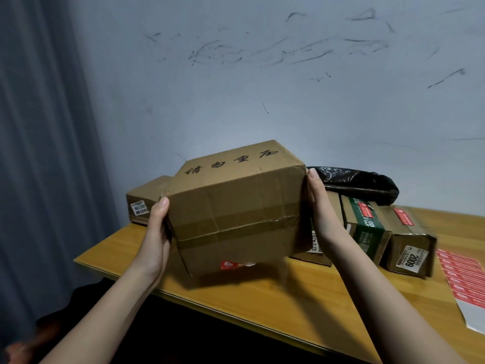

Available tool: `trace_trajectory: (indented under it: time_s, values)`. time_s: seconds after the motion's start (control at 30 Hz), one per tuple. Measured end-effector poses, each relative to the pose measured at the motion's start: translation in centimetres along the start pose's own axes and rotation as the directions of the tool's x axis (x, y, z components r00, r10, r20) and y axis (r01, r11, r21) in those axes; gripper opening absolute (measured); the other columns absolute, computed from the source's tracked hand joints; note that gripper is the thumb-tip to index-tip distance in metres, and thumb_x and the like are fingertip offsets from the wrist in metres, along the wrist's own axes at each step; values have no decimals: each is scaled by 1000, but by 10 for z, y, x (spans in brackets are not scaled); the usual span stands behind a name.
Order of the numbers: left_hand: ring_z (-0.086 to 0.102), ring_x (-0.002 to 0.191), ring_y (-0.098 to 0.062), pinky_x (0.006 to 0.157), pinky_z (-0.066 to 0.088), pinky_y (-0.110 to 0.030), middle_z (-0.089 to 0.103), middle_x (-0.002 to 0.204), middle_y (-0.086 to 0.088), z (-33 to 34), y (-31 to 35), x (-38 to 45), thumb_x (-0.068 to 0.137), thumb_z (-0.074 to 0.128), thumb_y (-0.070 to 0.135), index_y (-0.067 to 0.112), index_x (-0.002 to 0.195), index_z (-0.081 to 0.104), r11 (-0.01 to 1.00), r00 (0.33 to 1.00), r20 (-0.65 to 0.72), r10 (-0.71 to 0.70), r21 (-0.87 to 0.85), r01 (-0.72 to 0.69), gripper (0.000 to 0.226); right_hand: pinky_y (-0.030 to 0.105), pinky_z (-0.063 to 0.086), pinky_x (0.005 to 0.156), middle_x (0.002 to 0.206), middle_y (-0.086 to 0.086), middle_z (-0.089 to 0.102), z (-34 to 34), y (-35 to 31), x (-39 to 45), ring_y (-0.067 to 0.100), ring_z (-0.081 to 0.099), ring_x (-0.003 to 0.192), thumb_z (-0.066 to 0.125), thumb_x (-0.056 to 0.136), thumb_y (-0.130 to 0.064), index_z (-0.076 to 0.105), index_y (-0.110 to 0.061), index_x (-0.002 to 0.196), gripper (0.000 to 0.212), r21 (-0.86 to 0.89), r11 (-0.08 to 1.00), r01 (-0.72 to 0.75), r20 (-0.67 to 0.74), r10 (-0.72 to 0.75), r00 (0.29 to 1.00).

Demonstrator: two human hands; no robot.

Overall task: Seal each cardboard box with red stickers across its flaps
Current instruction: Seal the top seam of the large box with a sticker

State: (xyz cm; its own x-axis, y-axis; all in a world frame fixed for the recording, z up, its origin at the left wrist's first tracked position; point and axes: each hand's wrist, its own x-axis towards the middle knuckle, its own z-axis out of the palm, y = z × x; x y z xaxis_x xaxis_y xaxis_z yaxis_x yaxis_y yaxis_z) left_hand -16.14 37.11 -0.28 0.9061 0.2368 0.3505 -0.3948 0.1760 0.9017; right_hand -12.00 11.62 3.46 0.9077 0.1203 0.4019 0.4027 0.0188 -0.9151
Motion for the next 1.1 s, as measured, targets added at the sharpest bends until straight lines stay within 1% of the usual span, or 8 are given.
trace_trajectory:
  time_s: [0.1, 0.23, 0.37, 0.57, 0.73, 0.83, 0.97, 1.1]
  values:
    - [57, 112, -14, 84, 47, -30, 61, 122, -3, -3, -3, 1, 74, 50, 58, 16, 128, 53, 1000, 1000, -7, -22, 3, 22, 69, 15, 48, 75, 119, -2, 58, 3, 1, 5, 2, 57, 101, 53, 78, -62, 46, -12, 131, 74, 31, 999, -33, -1, 33, 999]
    - [60, 109, -13, 81, 49, -30, 63, 119, -1, -8, -3, 4, 68, 55, 62, 18, 128, 54, 999, 999, -5, -37, 21, 37, 74, 25, 46, 83, 120, -6, 58, 9, 3, 5, 7, 58, 108, 50, 74, -51, 42, -23, 129, 62, 19, 996, -88, -3, 88, 996]
    - [61, 103, -10, 74, 49, -25, 65, 110, 5, -9, 0, 6, 77, 47, 53, 22, 120, 58, 999, 999, 14, -34, 26, 34, 54, 37, 44, 102, 130, -2, 56, 13, 1, 6, 14, 54, 120, 52, 79, -61, 48, -26, 132, 64, -55, 993, -104, -38, 102, 994]
    - [56, 119, -22, 83, 49, -32, 58, 129, -10, -15, 2, 7, 67, 51, 63, 14, 137, 47, 999, 999, 41, 4, 51, -6, 85, 43, 30, 113, 135, 5, 49, 17, -7, 23, 17, 46, 127, 40, 73, -81, 60, -30, 123, 75, -176, 977, -122, -76, 110, 991]
    - [52, 123, -13, 88, 50, -26, 52, 137, 0, -16, 10, 4, 50, 66, 81, 26, 145, 37, 988, 986, 159, 57, 132, -79, 113, 46, 40, 107, 129, 2, 60, 11, -15, 37, 21, 58, 117, 48, 60, -86, 58, -24, 127, 92, -122, 965, -231, -106, 218, 970]
    - [31, 136, 2, 104, 34, -25, 21, 155, 15, -18, 15, 4, 38, 68, 86, 52, 143, 10, 953, 968, 217, 128, 242, -181, 124, 41, 47, 100, 116, 0, 66, 9, -27, 40, 19, 64, 106, 46, 82, -71, 61, -23, 118, 62, -114, 968, -225, -79, 217, 973]
    - [11, 143, 0, 114, 23, -37, -5, 156, 25, -18, 24, 6, 42, 73, 78, 67, 134, -14, 724, 924, 307, 229, 581, -373, 127, 25, 49, 66, 88, -6, 68, 1, -29, 50, 8, 66, 76, 40, 98, -52, 61, -27, 94, 33, -79, 974, -214, -35, 212, 977]
    - [11, 140, -2, 112, 25, -45, 2, 157, 21, -11, 30, 7, 53, 79, 62, 74, 130, -2, 623, 913, 287, 291, 667, -408, 113, 26, 48, 62, 71, -9, 71, 0, -30, 56, 8, 67, 65, 42, 96, -54, 64, -25, 87, 37, -62, 966, -251, -53, 248, 967]
